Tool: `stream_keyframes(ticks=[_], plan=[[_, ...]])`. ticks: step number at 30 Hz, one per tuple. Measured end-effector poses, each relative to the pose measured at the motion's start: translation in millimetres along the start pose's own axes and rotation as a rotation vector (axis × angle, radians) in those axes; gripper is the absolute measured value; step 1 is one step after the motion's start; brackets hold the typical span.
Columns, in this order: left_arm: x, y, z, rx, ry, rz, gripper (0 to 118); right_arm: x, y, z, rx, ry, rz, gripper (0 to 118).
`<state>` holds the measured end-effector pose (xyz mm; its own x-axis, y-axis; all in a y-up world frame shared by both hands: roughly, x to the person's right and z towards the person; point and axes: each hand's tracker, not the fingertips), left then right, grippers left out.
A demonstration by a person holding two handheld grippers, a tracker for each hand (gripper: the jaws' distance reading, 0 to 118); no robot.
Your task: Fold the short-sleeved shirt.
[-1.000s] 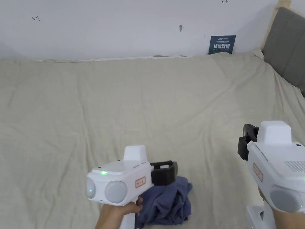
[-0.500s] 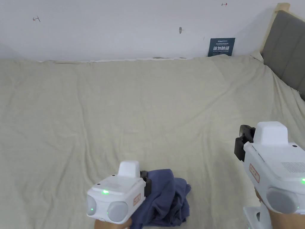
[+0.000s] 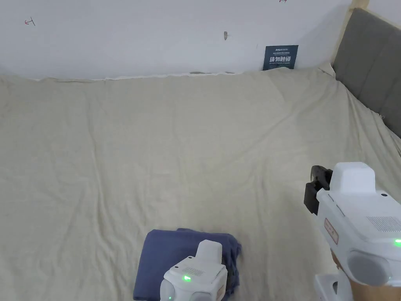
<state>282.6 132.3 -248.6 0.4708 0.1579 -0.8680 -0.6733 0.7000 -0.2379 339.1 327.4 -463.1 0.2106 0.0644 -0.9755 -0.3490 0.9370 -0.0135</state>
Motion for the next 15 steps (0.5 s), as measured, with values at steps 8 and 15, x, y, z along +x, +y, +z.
stream_keyframes(ticks=[8, 15], plan=[[-9.7, 47.7, 66.4, 0.185, -0.039, 0.018, 0, -7.2, 14.4, 13.1, 0.043, 0.005, 0.005, 2], [-40.9, 110.1, 151.2, 0.462, 0.089, -0.077, 0, -19.9, 28.3, 27.0, 0.095, 0.009, 0.009, 3]])
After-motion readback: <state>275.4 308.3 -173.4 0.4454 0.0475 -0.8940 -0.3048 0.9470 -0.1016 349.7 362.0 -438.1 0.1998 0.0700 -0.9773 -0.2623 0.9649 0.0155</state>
